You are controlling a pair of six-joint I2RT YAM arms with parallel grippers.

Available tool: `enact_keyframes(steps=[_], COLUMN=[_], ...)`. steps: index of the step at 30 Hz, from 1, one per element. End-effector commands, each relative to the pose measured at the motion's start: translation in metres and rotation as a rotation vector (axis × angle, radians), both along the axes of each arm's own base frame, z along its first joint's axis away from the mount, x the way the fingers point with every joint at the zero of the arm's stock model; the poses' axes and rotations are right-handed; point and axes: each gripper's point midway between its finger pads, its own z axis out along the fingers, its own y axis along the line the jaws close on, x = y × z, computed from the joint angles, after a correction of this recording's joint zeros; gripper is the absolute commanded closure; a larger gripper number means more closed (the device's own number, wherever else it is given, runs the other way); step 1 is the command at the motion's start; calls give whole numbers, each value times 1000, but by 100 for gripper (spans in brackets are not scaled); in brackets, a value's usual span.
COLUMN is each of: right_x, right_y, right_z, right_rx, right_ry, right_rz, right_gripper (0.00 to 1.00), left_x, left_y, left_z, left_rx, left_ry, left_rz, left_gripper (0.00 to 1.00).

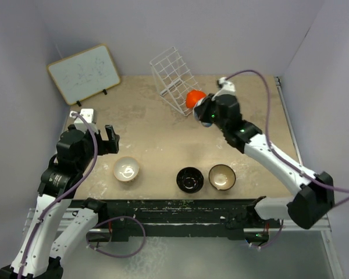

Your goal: Load the bowls into the dish rack

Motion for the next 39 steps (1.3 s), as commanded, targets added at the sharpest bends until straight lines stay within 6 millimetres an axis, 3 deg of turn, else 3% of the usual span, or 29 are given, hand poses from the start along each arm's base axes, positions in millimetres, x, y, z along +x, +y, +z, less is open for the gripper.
enact_keyframes(steps=[1, 6, 12, 17, 20, 23, 39], right_x=[23, 30, 35, 41, 62, 78, 114], right_y=[7, 7, -5, -17, -22, -18, -13], right_z=[138, 186, 209, 200, 181, 174, 154], right_rx=[572, 790, 1089, 1291, 1392, 1383, 1418], right_ry=[-379, -576, -717, -824, -815, -823, -808], right_rz=[104, 159, 262, 352, 350, 345, 309], right_gripper=[100, 100, 100, 100, 100, 100, 100], left_x=[2, -2, -5, -8, -9, -11, -11], left_y=[1, 4, 6, 7, 8, 10, 13], left_z=[21, 35, 38, 41, 41, 41, 34], left_rx=[-4, -3, -1, 3, 4, 9, 23], left_ry=[-37, -59, -61, -64, -65, -63, -47], left_rz=[5, 9, 16, 15, 18, 24, 35], left_gripper=[1, 1, 1, 1, 1, 1, 1])
